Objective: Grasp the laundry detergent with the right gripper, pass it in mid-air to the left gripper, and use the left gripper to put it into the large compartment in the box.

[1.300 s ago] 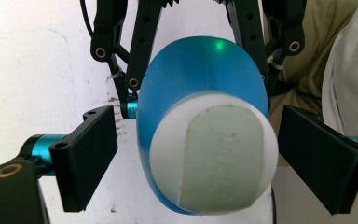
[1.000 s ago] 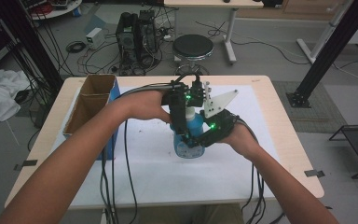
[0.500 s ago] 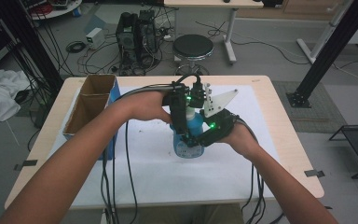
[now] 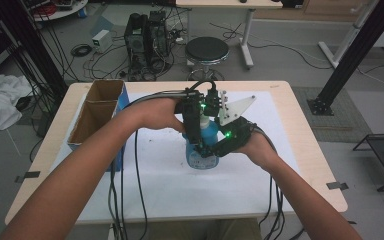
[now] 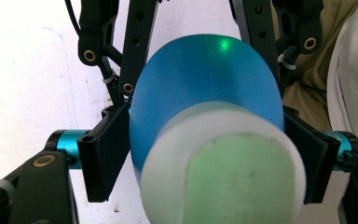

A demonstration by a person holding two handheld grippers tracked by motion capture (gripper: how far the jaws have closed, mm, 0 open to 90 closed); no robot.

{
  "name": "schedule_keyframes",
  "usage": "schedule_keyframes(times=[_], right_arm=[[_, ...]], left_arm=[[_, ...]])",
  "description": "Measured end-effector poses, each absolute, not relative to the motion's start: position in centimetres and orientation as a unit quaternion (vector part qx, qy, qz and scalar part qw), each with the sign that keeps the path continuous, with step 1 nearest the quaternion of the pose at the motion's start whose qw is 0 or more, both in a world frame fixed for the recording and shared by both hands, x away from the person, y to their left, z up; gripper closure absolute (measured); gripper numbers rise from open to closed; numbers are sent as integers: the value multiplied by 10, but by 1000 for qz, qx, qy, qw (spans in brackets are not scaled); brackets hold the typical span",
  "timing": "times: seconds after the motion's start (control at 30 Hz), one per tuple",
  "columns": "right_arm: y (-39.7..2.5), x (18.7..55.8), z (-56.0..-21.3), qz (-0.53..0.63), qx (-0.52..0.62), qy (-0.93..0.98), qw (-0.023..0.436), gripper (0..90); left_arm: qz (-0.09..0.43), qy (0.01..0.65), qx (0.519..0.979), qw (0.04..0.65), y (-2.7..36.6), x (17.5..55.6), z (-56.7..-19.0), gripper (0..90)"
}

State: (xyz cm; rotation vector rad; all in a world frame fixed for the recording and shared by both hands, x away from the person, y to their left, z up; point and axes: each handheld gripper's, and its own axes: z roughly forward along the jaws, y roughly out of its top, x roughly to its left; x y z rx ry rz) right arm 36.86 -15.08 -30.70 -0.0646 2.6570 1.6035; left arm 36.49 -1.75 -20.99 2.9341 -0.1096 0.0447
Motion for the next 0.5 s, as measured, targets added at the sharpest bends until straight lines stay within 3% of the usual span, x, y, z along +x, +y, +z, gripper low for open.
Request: schedule_keyframes(times=[0.5], right_arm=[[-151, 366, -307, 508, -13, 861, 1, 437]], left_arm=[[11, -37, 993, 109, -18, 363, -212, 312]])
